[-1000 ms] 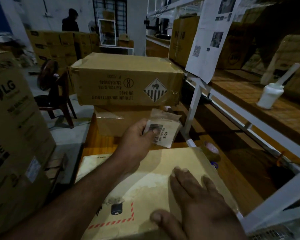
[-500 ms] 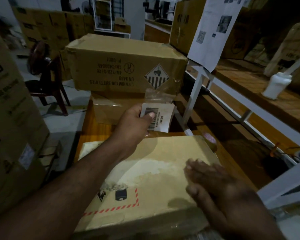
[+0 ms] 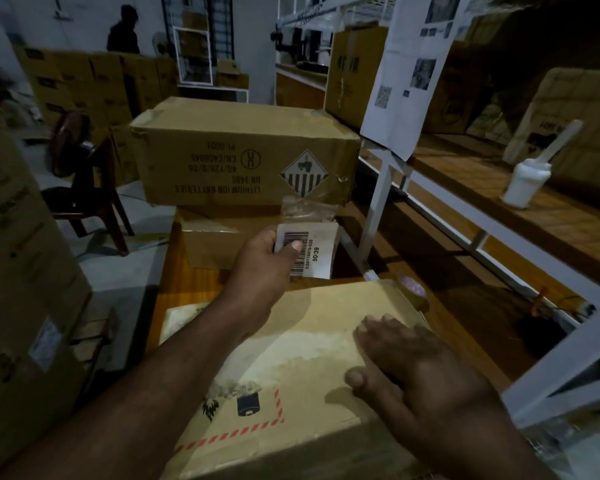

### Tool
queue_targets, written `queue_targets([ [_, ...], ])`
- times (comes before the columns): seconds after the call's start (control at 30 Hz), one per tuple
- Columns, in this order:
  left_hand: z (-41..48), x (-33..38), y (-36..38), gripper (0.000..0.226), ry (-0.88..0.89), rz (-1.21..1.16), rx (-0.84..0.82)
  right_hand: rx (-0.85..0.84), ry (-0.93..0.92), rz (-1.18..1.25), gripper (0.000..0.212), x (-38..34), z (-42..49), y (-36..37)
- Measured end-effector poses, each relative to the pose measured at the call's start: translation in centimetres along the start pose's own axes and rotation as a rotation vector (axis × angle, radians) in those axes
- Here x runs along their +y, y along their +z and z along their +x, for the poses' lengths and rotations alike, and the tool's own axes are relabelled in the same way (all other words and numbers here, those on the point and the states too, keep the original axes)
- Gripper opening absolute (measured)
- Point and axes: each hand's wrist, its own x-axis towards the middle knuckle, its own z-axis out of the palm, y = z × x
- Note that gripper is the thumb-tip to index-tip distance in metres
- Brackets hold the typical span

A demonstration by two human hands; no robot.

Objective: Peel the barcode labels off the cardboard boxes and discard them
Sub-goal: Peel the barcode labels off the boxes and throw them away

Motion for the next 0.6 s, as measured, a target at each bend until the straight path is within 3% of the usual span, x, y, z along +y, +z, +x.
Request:
queue_targets([
  [0.13,0.2,0.0,0.1,0.019,-0.017,0.001,0.007,-0.115,-0.032,-0.034,0.099,-3.3,2.8,1.0],
  [0.2,0.2,0.0,0.1,0.018,-0.025,-0.009,0.009,-0.280,-0.169,-0.121,0.078,-4.3,3.5,2.4],
  [0.33,0.4,-0.2,-0.1,0.014,0.000,-0.039,0.029,-0.045,-0.308,-0.152,0.036,-2.1,1.8,3.1],
  [0.5,0.1,0.7,-0.4,0.017,0.081,-0.046,0.103,-0.041,-0.201,-0.001,0.059,-2.0,2.3,3.4],
  [0.6,-0.1,2.0,-0.8,0.025,0.131,-0.106,0.122,0.124,-0.192,0.193,0.067,-2.2,2.3,3.2],
])
